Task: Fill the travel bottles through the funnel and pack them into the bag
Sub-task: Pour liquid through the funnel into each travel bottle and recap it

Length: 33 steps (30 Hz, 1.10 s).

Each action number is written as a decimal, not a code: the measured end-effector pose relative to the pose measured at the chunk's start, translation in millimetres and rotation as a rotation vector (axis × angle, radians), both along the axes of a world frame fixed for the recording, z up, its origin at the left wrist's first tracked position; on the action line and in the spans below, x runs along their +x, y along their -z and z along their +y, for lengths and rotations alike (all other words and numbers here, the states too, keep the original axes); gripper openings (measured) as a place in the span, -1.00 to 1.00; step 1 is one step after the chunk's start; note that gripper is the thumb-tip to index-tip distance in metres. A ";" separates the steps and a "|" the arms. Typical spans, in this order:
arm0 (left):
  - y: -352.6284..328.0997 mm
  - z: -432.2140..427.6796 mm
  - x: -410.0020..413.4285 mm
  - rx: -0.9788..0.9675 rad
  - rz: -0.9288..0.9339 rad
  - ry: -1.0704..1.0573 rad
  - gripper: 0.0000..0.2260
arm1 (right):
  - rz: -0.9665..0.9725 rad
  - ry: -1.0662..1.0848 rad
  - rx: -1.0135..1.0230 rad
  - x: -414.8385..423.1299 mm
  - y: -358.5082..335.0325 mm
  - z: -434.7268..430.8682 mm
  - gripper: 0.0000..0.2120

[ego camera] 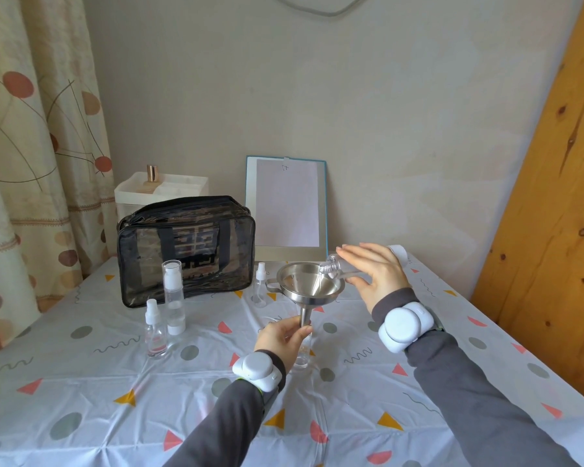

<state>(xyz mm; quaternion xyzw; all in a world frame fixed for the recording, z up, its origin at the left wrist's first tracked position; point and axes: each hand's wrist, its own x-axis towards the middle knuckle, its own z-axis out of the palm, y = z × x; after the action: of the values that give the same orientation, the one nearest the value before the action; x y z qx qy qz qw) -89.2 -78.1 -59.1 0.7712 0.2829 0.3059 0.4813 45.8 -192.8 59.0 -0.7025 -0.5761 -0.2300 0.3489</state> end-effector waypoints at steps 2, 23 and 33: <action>-0.1 0.2 -0.3 0.002 0.003 0.000 -0.90 | -0.001 -0.003 0.001 0.0 -0.1 -0.1 -0.54; -1.1 -1.1 -0.4 0.033 0.021 -0.019 -0.84 | -0.011 -0.001 0.012 1.7 1.5 -0.1 -0.52; -0.7 -1.3 -1.3 0.027 0.023 -0.014 -0.84 | -0.012 -0.004 0.000 0.7 -0.5 -1.7 -0.52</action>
<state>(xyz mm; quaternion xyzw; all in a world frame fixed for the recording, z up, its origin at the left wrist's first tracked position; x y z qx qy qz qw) -90.5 -79.3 -58.4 0.7791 0.2898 0.3043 0.4652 46.6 -194.4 59.5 -0.6999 -0.5796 -0.2336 0.3459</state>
